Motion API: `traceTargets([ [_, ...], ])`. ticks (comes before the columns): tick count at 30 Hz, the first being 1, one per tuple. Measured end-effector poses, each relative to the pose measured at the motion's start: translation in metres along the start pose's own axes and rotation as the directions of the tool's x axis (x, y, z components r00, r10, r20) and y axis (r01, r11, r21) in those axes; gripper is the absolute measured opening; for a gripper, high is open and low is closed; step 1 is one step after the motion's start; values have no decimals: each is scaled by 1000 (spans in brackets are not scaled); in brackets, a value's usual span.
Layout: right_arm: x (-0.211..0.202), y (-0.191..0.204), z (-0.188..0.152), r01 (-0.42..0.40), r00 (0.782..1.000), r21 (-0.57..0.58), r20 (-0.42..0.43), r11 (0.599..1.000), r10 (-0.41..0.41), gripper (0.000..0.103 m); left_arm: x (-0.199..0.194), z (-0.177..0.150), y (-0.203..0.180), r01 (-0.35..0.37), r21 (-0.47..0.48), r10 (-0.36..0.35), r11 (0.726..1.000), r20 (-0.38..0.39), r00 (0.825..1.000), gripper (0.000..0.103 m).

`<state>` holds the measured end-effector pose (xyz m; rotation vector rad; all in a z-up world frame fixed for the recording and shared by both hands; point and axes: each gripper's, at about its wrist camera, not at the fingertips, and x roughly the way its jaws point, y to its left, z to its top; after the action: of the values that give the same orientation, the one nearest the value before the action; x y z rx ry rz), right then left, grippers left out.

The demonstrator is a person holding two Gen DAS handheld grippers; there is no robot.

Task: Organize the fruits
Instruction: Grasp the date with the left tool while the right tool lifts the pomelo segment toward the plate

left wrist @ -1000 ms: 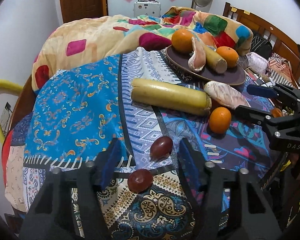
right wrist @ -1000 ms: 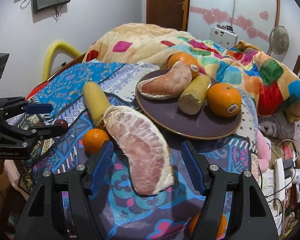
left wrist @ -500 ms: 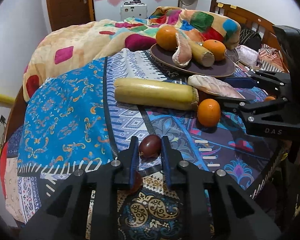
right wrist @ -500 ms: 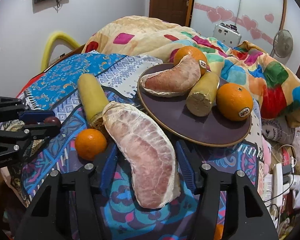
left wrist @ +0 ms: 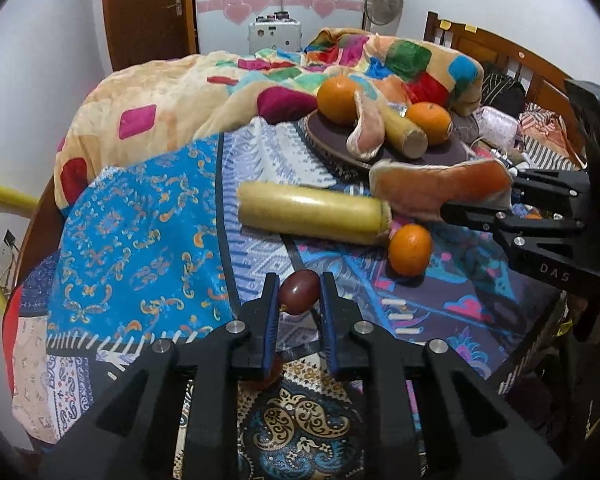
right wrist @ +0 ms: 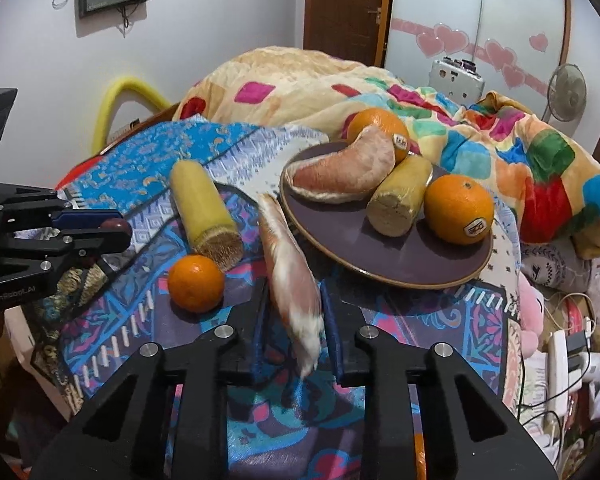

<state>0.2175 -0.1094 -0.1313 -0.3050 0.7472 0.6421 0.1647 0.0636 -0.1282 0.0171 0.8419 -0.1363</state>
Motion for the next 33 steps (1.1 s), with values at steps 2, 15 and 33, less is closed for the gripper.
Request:
traceTargets([
  [2, -4, -1, 2, -4, 1000, 6, 13, 1000, 4, 22, -4, 2, -2, 2, 1, -2, 1000, 13, 1000, 19],
  [15, -38, -22, 13, 10, 995, 65, 100, 998, -17, 21, -10, 29, -15, 34, -12, -33, 999, 66, 997, 19],
  [33, -39, -59, 32, 25, 994, 67, 101, 997, -32, 21, 12, 77, -41, 74, 39, -77, 996, 92, 993, 19],
])
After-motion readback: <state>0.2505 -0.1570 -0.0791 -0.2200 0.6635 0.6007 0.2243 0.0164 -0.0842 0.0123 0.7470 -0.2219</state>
